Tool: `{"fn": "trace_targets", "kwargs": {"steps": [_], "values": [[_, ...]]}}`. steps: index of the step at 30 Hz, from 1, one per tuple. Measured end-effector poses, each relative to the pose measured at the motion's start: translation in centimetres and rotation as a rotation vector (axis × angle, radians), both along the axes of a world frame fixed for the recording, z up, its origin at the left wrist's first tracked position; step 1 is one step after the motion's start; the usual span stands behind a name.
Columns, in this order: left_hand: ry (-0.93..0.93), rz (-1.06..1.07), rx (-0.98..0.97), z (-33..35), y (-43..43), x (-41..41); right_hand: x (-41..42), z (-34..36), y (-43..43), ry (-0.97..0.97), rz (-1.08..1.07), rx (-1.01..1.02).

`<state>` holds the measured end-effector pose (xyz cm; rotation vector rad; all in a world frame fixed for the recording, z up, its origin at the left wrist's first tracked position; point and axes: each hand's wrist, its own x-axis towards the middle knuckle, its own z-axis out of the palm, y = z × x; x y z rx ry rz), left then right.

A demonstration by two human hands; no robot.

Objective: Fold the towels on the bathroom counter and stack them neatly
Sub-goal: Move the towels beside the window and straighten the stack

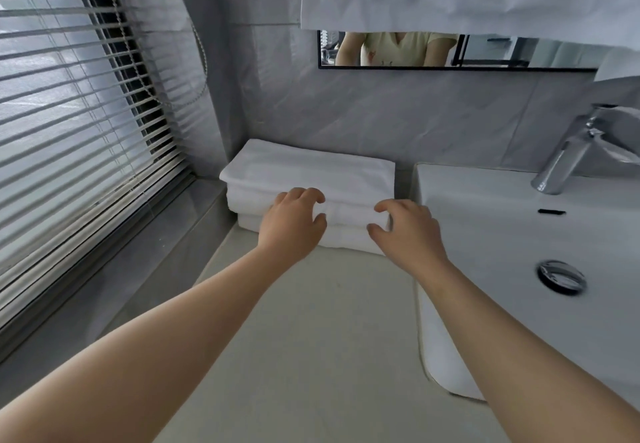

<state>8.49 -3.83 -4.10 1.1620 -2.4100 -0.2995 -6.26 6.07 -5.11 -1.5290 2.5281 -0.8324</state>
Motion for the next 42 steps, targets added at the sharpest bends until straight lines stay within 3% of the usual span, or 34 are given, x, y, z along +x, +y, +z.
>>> {"fn": "trace_targets", "kwargs": {"steps": [13, 27, 42], "values": [[-0.093, -0.15, -0.112, 4.3, 7.2, -8.4, -7.8, 3.7, 7.4, 0.078, -0.056, -0.01], [-0.177, -0.261, -0.157, 7.5, 16.4, -27.1, -25.2, 7.5, 18.5, 0.327, -0.098, 0.143], [-0.093, -0.426, -0.278, 10.9, 21.2, -35.9, -30.6, 10.9, 25.5, 0.298, -0.306, 0.067]]}}
